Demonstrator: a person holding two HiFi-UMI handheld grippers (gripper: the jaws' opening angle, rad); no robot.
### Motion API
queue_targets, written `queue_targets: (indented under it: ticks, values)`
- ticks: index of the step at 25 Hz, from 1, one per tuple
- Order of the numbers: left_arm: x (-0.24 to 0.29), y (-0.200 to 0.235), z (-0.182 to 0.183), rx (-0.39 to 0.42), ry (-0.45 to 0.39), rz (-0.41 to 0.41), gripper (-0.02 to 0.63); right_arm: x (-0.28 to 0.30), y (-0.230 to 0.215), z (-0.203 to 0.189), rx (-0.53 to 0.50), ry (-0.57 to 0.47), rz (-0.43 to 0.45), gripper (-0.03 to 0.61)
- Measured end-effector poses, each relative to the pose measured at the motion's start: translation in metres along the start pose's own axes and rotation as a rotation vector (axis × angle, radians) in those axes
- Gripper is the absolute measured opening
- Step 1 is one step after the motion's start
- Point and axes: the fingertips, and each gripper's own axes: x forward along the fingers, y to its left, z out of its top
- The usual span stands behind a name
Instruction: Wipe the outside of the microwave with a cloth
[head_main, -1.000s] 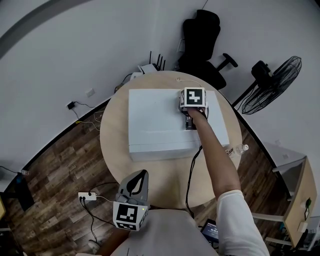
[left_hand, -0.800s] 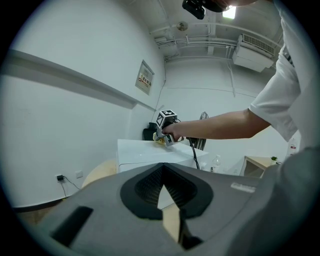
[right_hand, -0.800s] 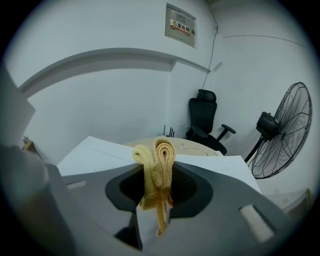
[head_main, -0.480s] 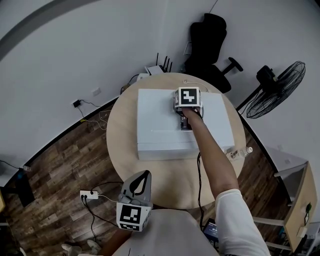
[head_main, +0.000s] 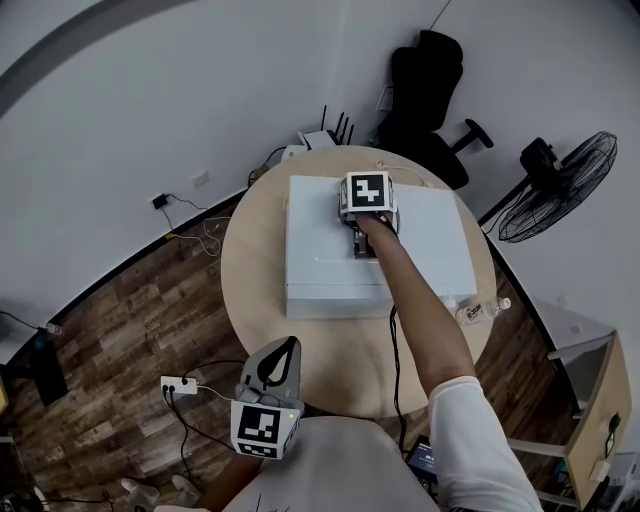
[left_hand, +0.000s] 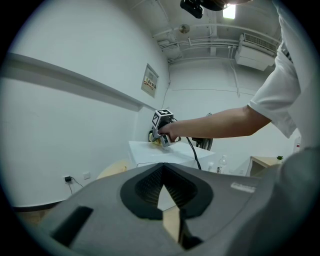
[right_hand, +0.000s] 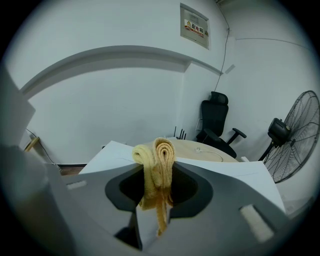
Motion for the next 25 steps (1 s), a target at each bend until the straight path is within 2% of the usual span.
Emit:
queue_targets:
  ticks: [7,14,19,23,25]
  values:
    - [-0.009,0.016,-0.001,-0.023,-0.002,0.036,-0.012,0.005,0.038,0.009,-0.047,-0.002,0.022,0.114]
    - [-0.022,0.025,-0.003,-0.037,-0.016,0.080,-0.012,0.006,0.088,0.016,-0.090,-0.008,0.093,0.115]
    - [-0.026,0.024,-0.001,-0.075,-0.019,0.087,-0.012,0.001,0.129,0.017,-0.148,-0.010,0.181,0.118]
    - [-0.025,0.020,0.000,-0.088,-0.021,0.077,-0.011,-0.014,0.153,0.016,-0.133,-0.023,0.305,0.123]
    - [-0.021,0.015,0.003,-0.101,-0.026,0.054,-0.012,-0.023,0.153,0.018,-0.141,-0.037,0.334,0.124]
